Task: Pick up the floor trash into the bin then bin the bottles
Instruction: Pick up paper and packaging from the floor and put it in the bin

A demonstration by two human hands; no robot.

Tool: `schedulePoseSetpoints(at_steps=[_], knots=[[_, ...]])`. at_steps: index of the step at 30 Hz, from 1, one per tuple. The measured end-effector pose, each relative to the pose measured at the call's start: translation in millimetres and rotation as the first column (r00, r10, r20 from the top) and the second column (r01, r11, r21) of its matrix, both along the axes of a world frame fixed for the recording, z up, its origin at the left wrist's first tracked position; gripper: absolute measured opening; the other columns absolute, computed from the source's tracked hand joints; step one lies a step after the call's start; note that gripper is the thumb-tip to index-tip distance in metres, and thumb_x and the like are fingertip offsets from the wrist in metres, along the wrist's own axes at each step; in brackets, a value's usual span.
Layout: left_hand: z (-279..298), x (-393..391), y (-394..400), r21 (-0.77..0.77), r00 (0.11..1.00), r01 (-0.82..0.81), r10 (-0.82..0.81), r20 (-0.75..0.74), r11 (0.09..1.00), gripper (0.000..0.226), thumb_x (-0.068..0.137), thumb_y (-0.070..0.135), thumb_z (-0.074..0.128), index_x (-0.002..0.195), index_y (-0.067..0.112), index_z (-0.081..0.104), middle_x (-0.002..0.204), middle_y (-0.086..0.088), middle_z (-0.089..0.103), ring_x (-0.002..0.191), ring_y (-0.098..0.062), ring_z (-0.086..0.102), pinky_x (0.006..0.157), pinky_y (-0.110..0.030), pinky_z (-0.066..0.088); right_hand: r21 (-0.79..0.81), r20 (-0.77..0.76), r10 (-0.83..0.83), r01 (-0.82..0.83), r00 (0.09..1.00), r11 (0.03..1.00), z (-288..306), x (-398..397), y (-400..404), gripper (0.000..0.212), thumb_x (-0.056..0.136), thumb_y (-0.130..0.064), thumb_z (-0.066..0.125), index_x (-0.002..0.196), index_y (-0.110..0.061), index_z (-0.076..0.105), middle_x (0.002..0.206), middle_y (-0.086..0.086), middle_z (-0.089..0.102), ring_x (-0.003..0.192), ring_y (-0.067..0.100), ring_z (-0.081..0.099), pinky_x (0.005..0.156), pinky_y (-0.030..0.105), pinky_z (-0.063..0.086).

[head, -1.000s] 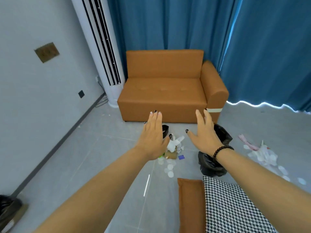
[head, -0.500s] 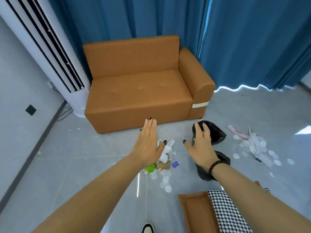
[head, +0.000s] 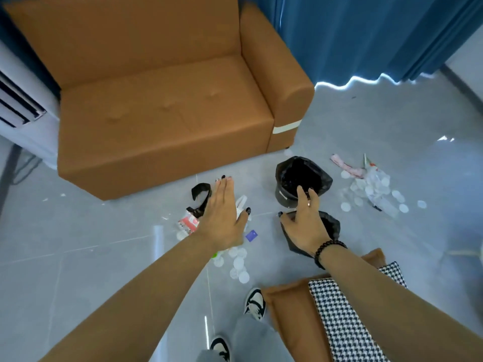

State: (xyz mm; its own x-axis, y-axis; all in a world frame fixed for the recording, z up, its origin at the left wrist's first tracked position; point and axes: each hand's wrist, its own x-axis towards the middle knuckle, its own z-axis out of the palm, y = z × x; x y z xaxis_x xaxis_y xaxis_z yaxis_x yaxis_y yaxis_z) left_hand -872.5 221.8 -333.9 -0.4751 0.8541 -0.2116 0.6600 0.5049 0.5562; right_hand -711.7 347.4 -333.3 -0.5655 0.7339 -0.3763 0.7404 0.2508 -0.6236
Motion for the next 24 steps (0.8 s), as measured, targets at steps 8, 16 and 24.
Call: schedulePoseSetpoints(at_steps=[8,16,24], knots=[[-88,-12,77,0.034,0.985,-0.034,0.027,0.170,0.999,0.076,0.098,0.034,0.043,0.151,0.005,-0.005,0.161,-0.008,-0.006,0.148,-0.018,-0.010,0.121,-0.032,-0.001,-0.091,0.151,-0.057,0.071,0.987,0.993,-84,-21,68,0.074,0.094,-0.024,0.053,0.151,-0.009,0.007,0.155,0.009,0.007,0.139,0.026,0.028,0.108,0.027,0.028],[-225,-16,126,-0.022,0.945,-0.004,0.011,0.328,1.000,0.078,0.099,0.031,0.045,0.151,0.012,-0.008,0.160,0.003,-0.008,0.145,-0.004,-0.011,0.116,-0.020,-0.002,-0.271,0.287,-0.357,0.433,0.889,0.859,-238,-22,102,0.072,0.092,-0.021,0.055,0.150,-0.011,0.012,0.151,0.010,0.014,0.128,0.032,0.041,0.104,0.038,0.042],[-346,-20,142,-0.072,0.938,0.088,-0.058,0.343,0.994,0.072,0.099,0.036,0.042,0.153,0.016,-0.002,0.161,0.002,-0.010,0.147,-0.008,-0.012,0.118,-0.023,0.002,-0.213,0.437,-0.354,0.477,0.827,0.853,-375,-16,122,0.067,0.095,-0.033,0.048,0.149,-0.014,0.015,0.150,0.010,0.018,0.128,0.033,0.039,0.102,0.047,0.042]])
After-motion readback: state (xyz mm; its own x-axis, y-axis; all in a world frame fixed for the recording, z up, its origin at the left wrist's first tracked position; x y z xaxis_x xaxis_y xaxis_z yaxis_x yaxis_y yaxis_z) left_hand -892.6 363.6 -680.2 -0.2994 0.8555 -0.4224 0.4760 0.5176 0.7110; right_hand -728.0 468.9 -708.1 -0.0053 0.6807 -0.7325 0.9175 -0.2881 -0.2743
